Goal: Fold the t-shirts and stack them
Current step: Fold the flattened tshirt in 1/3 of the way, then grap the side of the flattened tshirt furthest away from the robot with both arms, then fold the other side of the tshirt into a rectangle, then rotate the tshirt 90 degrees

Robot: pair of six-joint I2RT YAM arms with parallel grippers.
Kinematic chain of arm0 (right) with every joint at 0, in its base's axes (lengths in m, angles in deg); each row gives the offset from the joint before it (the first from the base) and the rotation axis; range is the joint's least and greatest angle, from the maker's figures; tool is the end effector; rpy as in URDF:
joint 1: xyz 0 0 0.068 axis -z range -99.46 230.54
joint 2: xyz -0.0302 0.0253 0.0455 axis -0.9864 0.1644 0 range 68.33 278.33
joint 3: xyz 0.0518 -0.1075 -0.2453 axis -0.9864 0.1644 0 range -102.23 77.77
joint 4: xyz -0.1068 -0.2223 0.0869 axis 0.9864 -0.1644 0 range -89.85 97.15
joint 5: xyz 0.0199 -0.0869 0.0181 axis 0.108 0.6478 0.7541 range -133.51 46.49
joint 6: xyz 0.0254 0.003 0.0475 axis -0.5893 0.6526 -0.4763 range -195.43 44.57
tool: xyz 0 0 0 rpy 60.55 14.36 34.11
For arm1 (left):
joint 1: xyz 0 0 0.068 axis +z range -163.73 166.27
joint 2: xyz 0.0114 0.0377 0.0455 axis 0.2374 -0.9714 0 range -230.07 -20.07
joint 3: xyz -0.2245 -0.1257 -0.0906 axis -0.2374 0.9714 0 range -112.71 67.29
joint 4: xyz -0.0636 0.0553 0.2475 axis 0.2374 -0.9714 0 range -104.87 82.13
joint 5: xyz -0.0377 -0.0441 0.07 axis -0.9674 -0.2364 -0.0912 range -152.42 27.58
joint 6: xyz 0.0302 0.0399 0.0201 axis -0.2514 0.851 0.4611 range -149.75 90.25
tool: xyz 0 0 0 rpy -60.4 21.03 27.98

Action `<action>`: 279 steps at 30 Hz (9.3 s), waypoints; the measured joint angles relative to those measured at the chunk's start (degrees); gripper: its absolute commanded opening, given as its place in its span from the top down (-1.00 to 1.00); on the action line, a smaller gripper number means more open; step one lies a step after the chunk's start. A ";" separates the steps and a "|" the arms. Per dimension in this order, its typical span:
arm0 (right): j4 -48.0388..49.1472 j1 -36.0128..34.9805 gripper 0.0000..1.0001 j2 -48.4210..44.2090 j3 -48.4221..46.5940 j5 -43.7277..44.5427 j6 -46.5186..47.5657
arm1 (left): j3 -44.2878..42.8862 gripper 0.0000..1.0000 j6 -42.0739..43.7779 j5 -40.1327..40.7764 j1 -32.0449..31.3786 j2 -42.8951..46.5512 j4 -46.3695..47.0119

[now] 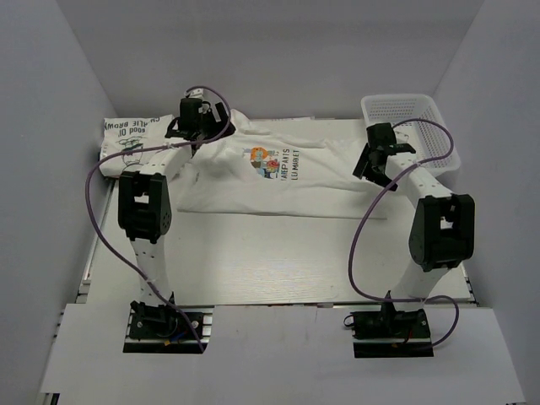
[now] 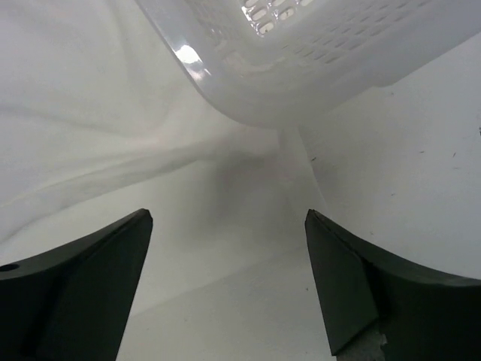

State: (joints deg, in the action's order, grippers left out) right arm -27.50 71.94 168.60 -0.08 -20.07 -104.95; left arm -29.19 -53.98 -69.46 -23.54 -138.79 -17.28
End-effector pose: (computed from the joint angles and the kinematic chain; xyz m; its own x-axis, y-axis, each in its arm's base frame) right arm 0.3724 0.0420 0.2456 -0.6844 0.3537 -0.6375 0.4756 0.8793 -0.0228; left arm 0.4816 -0.0876 0.2504 -0.5831 -0.3125 -0.7499 0.0357 0.9123 -0.4080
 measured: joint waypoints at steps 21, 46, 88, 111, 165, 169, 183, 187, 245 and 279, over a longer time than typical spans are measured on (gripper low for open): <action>11.30 -5.07 -0.81 6.34 9.57 -8.68 7.32 | 30.45 -0.99 -3.10 -4.70 0.90 12.24 4.04; 4.22 -12.83 -0.81 -36.28 45.40 -9.94 -2.27 | 71.30 -0.99 -18.64 -1.18 -0.63 66.71 -16.59; 5.64 -7.98 -0.81 23.21 -23.41 -0.92 3.82 | -27.36 1.00 2.86 2.23 0.39 -23.96 -22.18; -0.37 -6.84 0.89 30.62 -27.28 -1.01 -1.25 | 0.76 1.00 5.77 1.44 -0.09 -1.95 -13.97; 16.57 -10.34 0.21 -14.78 28.81 0.37 1.07 | 64.50 -1.00 -19.15 -4.50 -0.94 70.53 -26.01; 14.40 -10.75 -0.15 -19.87 32.35 3.91 -1.92 | 59.39 -1.00 -17.90 -4.35 -0.94 64.06 -21.14; 15.32 -10.49 -0.28 -9.84 18.93 6.95 1.16 | 57.48 -1.00 -14.47 -5.92 -0.92 40.48 -4.09; 15.39 -10.56 0.06 0.35 12.22 6.56 3.19 | 57.51 -1.00 -14.34 -7.21 -0.42 36.00 -0.11; 14.84 -5.14 1.00 -4.50 20.59 0.52 -0.17 | 47.58 -1.00 -13.46 4.98 2.01 26.97 -4.13; 25.77 -3.58 -0.81 -26.14 36.37 -22.71 4.70 | 44.11 -1.00 -11.02 3.69 0.28 32.87 -11.85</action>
State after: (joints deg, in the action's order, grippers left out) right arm -1.73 68.35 142.46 36.29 -42.78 -100.25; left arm 14.91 -64.99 -65.77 -23.25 -105.91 -29.12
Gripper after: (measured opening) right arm 0.904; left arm 0.997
